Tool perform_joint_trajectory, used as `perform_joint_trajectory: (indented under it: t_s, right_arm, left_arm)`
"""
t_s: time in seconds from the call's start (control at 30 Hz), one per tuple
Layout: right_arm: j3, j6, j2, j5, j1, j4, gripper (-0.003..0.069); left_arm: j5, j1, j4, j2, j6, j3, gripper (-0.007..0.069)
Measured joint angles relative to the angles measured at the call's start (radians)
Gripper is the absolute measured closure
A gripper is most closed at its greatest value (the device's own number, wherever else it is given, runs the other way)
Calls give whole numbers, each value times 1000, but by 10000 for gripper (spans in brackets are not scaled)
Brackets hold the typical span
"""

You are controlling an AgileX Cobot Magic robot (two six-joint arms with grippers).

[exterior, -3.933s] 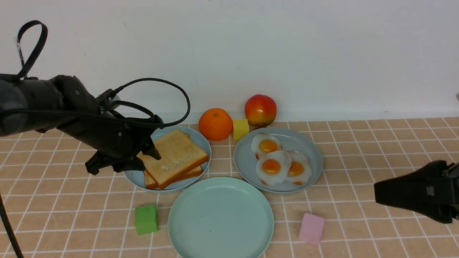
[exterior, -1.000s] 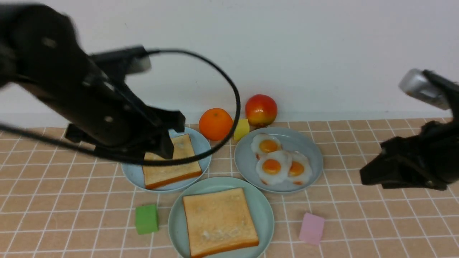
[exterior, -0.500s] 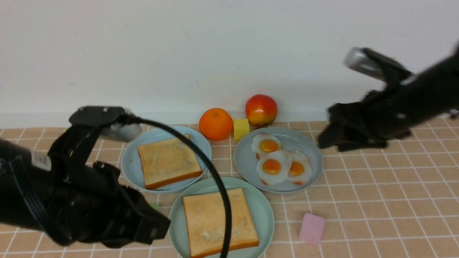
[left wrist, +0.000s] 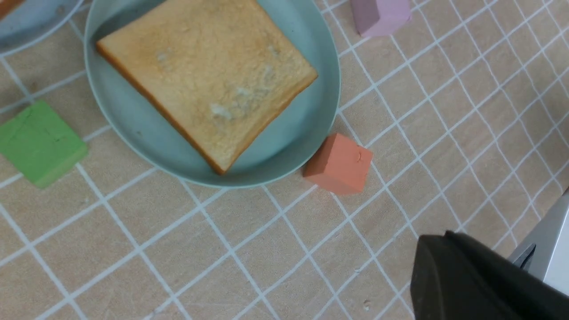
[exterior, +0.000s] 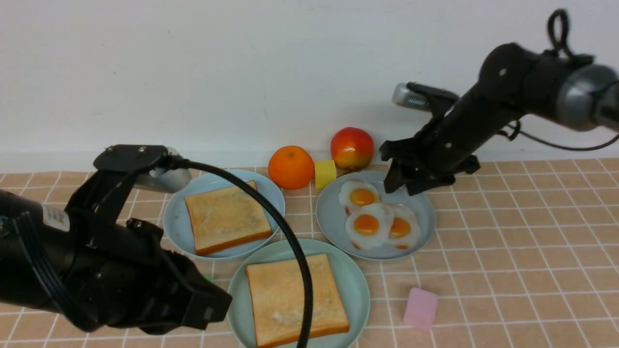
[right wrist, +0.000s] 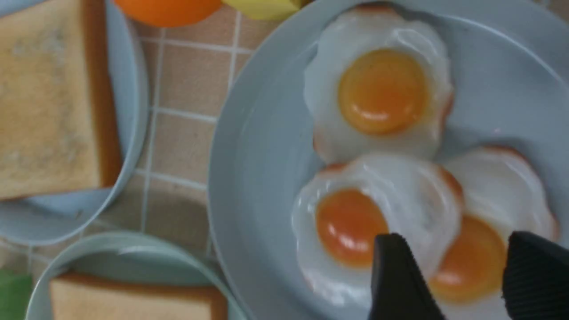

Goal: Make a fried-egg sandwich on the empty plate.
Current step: Use the right arm to grab a fried egg

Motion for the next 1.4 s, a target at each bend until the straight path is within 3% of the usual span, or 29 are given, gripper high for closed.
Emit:
perform_joint_trajectory:
  t_s: [0.53, 0.83, 1.4]
  right_arm:
    - [-37, 0, 122, -14, 0, 37, 335]
    - [-45, 6, 125, -10, -3, 50, 610]
    - [-44, 20, 3, 49, -2, 48, 606]
  left_arm:
    - [-10, 0, 0, 0, -4, 0, 638]
    - [-17, 0, 0, 0, -9, 0, 638]
    - [64, 0, 0, -1, -12, 0, 630]
